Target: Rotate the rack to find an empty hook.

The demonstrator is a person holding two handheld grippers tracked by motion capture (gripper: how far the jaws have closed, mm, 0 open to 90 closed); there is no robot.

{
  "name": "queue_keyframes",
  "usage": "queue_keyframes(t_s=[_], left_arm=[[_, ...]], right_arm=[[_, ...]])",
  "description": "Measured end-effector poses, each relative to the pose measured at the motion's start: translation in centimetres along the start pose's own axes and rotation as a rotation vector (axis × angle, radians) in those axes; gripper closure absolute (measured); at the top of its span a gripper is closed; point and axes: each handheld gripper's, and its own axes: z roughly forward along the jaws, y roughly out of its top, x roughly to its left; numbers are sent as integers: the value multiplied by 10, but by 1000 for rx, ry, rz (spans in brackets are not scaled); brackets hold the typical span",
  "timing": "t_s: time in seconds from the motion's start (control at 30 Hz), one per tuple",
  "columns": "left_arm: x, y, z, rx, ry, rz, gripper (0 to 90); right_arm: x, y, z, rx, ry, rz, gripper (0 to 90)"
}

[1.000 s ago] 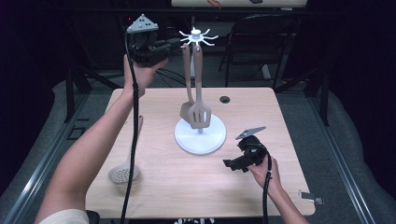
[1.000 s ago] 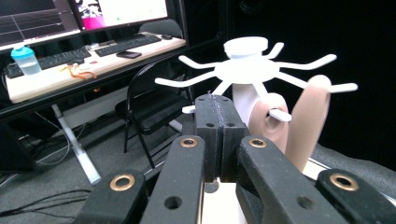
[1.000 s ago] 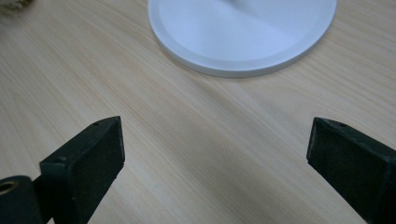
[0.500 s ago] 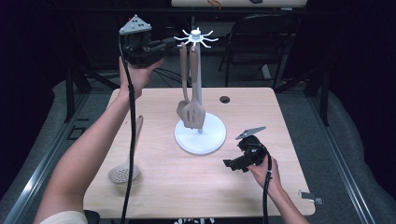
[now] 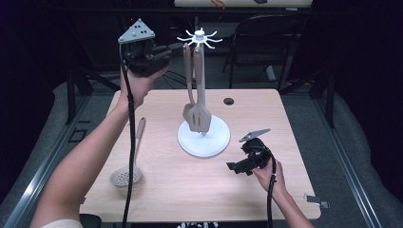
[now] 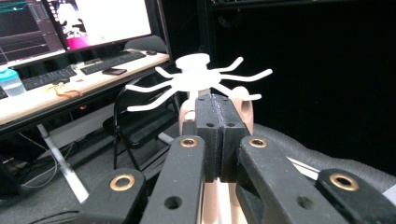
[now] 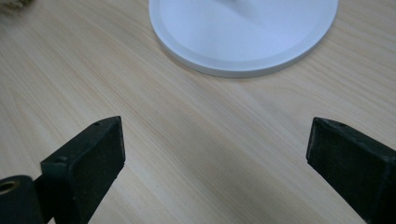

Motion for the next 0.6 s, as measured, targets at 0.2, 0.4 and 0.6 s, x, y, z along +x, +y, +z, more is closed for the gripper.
queue_keyframes(t_s=[0.2, 0.4, 0.6], left_arm=[[5, -1, 7, 12, 11, -11, 900], [8, -2, 8, 21, 23, -17, 900], [9, -1, 10, 27, 30, -13, 900]], right_arm=[[-2, 0, -1, 1, 11, -6, 42], [-1, 0, 0, 0, 5, -2, 42], [0, 0, 0, 2, 6, -7, 42]])
